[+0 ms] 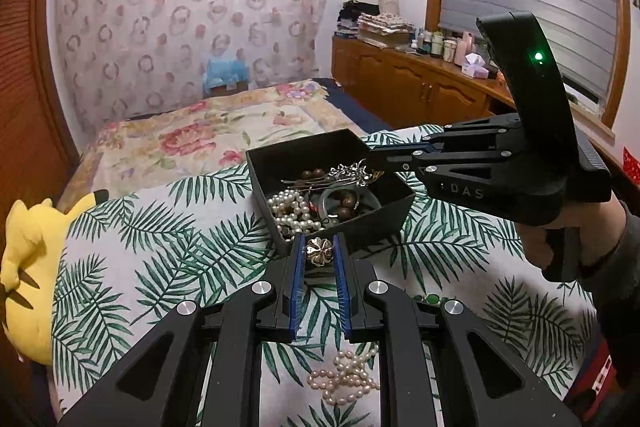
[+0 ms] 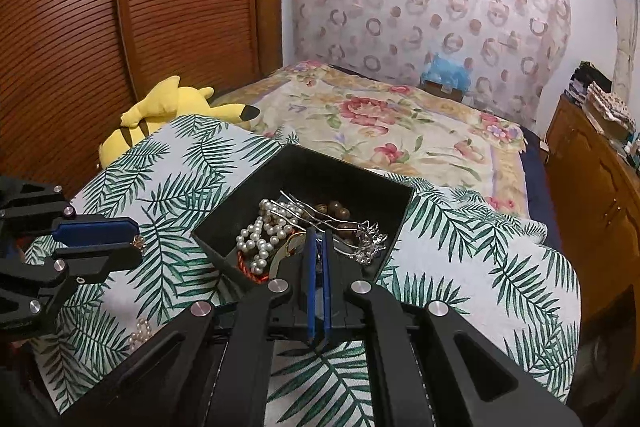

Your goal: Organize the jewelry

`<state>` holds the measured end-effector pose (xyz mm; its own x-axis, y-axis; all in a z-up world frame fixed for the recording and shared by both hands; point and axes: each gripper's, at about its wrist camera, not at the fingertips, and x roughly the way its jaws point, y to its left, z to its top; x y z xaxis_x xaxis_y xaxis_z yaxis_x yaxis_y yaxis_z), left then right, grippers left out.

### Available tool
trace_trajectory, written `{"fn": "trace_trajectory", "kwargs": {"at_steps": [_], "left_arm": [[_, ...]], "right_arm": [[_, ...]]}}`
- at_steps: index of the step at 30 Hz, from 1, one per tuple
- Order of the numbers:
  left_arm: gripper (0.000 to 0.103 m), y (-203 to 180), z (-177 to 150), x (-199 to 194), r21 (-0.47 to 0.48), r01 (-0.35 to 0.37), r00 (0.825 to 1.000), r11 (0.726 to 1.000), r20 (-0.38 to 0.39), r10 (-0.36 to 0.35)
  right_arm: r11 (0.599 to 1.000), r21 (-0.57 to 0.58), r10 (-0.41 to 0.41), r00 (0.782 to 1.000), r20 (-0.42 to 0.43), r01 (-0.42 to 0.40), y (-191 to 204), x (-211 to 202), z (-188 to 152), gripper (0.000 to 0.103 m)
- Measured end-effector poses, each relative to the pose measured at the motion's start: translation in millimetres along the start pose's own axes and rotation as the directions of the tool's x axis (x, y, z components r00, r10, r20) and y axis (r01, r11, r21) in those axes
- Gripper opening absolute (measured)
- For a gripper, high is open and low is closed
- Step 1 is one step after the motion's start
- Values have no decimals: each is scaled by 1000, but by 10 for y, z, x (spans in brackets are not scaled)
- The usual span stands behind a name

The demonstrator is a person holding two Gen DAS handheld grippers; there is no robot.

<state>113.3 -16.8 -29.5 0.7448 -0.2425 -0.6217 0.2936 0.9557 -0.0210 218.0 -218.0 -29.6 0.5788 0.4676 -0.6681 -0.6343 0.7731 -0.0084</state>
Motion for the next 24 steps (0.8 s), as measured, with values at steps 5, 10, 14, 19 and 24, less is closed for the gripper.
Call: {"fn": "trace_trajectory", "kwargs": {"at_steps": [5, 10, 14, 19, 24], "left_arm": [[13, 18, 60, 67, -3, -8, 1000, 1000, -1, 8], [13, 18, 164, 157, 1, -13, 1000, 1000, 1, 13], [13, 1, 273, 261, 11, -24, 1000, 1000, 2, 24], [13, 13, 392, 410, 16, -44, 999, 999, -2, 44], [13, 62, 519, 585, 14, -67, 998, 998, -15, 68]], "right_arm": [[1000, 17, 7, 1000, 0, -7, -60, 55, -2, 4], [999, 35, 10, 1000, 12, -10, -120, -5, -54, 4], [999, 42, 3, 1000, 21, -4, -153, -97, -131, 4], [999, 45, -3, 999, 35, 2, -175, -232, -250, 8], [999, 54, 3, 999, 45, -5, -169, -332, -370, 18]]}}
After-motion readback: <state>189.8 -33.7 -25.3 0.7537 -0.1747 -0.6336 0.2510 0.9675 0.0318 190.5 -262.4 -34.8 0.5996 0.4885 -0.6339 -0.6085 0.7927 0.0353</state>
